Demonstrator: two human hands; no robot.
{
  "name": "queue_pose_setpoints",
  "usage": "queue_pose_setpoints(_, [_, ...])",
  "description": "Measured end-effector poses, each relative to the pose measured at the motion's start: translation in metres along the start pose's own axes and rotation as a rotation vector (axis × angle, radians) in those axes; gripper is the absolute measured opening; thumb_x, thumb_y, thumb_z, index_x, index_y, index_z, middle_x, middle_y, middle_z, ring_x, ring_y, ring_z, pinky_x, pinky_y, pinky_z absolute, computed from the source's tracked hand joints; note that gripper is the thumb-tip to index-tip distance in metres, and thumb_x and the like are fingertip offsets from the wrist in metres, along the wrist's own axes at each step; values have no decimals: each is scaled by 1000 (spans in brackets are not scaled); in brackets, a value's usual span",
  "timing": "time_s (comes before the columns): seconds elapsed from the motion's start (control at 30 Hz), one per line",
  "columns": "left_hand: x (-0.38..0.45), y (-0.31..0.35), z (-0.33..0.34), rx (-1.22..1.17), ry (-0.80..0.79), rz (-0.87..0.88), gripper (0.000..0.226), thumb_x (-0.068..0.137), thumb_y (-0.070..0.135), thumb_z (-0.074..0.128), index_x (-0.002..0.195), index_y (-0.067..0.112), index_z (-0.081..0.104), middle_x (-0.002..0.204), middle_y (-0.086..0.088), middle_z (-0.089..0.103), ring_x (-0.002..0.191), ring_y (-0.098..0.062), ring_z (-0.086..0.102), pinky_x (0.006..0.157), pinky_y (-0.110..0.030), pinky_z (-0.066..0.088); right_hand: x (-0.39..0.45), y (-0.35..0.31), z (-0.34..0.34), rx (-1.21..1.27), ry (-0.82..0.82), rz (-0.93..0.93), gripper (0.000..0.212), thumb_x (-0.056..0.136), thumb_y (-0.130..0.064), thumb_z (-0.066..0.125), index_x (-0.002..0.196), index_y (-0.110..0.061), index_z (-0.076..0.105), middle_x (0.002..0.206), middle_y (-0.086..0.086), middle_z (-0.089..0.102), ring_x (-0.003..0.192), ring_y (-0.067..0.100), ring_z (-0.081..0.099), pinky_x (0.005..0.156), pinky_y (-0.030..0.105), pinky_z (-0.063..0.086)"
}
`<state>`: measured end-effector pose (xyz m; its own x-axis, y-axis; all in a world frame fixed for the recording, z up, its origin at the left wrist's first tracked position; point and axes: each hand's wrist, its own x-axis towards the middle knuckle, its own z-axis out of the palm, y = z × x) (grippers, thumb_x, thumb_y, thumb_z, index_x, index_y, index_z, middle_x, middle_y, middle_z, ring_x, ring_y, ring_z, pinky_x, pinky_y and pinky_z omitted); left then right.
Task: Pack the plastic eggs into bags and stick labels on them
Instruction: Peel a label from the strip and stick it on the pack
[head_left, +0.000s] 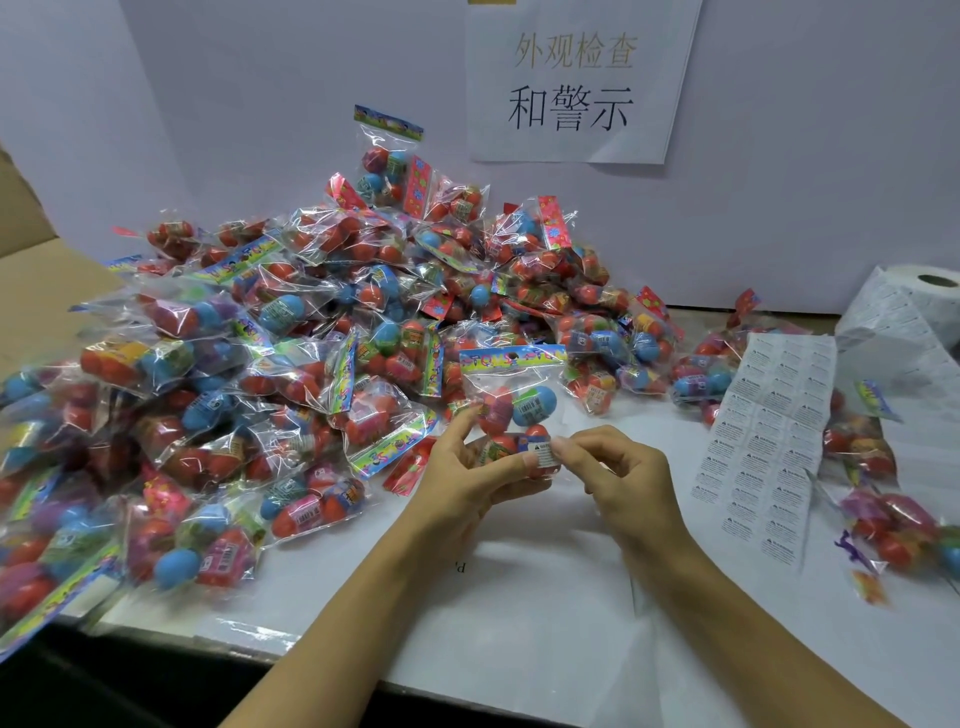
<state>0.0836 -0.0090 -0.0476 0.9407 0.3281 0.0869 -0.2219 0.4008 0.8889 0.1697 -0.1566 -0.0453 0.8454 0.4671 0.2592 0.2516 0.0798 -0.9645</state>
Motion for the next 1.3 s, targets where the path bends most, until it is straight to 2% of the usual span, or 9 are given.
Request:
queue_pose_setpoints(0.13, [1, -2, -1, 7, -17, -17, 69, 69, 6, 87, 131, 13, 58, 112, -27, 73, 99, -36, 74, 80, -39, 61, 3, 4, -1, -2, 21, 19, 26, 90, -8, 72, 69, -20, 77, 78, -9, 70, 66, 0, 59, 63, 13, 45])
queue_pose_setpoints(0.23, [1, -2, -1, 27, -11, -11, 67, 72, 1, 84, 131, 14, 56, 111, -26, 73, 99, -36, 74, 80, -40, 61, 3, 5, -1, 6, 26, 20, 31, 90, -6, 71, 65, -23, 76, 77, -9, 69, 64, -1, 57, 63, 13, 44])
queue_pose_setpoints(0.43, [1, -1, 1, 18, -20, -8, 73, 67, 9, 87, 132, 13, 56, 110, -24, 74, 97, -34, 74, 80, -38, 61, 2, 5, 0, -11, 17, 28, 24, 91, -9, 72, 71, -21, 77, 80, -9, 70, 67, 0, 59, 62, 13, 45])
queue_pose_setpoints(0.63, [2, -2, -3, 30, 6, 13, 61, 78, -3, 77, 134, 8, 56, 111, -26, 73, 99, -35, 73, 84, -39, 60, -1, -3, -1, 9, -63, 32, 9, 86, -20, 78, 78, -24, 81, 86, -8, 72, 79, 4, 67, 68, 17, 50])
queue_pose_setpoints(0.73, [2, -1, -3, 19, 53, 13, 50, 79, 1, 70, 128, 8, 61, 103, -22, 75, 91, -29, 74, 79, -36, 61, -2, -4, 0, -12, -90, 17, 15, 84, -13, 80, 78, -27, 80, 88, -11, 72, 82, 5, 68, 72, 18, 53])
queue_pose_setpoints(0.87, [2, 1, -2, 19, 92, -6, 50, 79, 6, 74, 128, 7, 61, 101, -19, 75, 84, -28, 75, 73, -36, 61, -2, -5, 2, -21, -76, 20, 20, 84, -6, 78, 78, -25, 78, 83, -14, 70, 79, 3, 66, 71, 18, 52])
queue_pose_setpoints(0.97, [2, 0, -2, 32, 93, -1, 47, 83, -1, 77, 126, 8, 63, 103, -22, 75, 86, -31, 75, 73, -37, 61, -2, -5, 2, -12, -67, 26, 24, 84, -3, 77, 75, -25, 78, 81, -13, 70, 77, 2, 66, 69, 17, 51])
queue_pose_setpoints(1.17, [1, -1, -1, 59, 103, 15, 44, 81, 4, 77, 123, 10, 65, 100, -22, 75, 86, -33, 74, 71, -37, 61, -2, -5, 2, -11, -47, 30, 18, 87, -19, 77, 70, -24, 79, 77, -9, 70, 71, 3, 64, 64, 13, 46])
queue_pose_setpoints(1.3, [0, 0, 2, 77, 112, 7, 48, 78, 8, 78, 124, 6, 63, 104, -30, 73, 84, -37, 74, 71, -38, 61, 0, -1, 2, -23, -35, 45, 24, 89, -12, 75, 66, -19, 76, 73, -9, 68, 65, 1, 59, 63, 13, 44])
